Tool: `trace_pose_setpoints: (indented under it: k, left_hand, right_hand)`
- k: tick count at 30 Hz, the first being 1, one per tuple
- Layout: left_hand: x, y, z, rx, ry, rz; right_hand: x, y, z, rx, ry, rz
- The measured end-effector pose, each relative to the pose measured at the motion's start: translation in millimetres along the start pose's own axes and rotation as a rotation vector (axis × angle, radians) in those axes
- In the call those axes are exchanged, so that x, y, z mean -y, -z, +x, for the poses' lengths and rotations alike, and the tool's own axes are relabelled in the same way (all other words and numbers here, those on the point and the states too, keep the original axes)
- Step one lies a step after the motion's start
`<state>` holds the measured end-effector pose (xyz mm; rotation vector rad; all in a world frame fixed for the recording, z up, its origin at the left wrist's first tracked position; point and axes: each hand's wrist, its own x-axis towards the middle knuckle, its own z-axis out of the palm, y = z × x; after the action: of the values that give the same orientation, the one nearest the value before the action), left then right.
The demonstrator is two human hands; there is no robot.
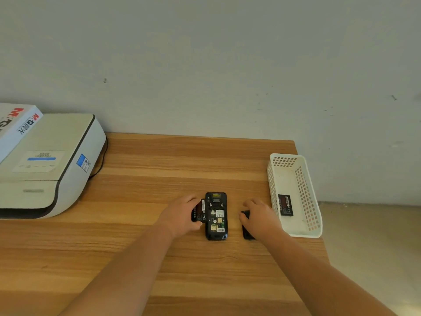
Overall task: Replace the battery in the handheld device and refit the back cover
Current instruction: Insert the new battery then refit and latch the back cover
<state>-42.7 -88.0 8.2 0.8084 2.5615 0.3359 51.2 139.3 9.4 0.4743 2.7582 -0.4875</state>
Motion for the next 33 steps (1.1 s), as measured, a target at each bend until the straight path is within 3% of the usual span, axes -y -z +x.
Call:
trace_pose_setpoints:
  k: [11,19,33]
  left_hand:
    - [-33.7,-30.0,17.4,0.171,-0.060,0.058]
    - [-35.2,-35.3,24.9,0.183,-0.048,0.022]
    - [-33.8,-42.9,32.8,0.130,-0.140,0.177]
  right_hand:
    - [-11.3,-7.2,-5.3,0.019,0.070,0.038]
    - [-13.6,-12.3,-3.9,0.008,0.080,0.046]
    - [-6.3,-24.0,1.1,0.039,0.091,0.059]
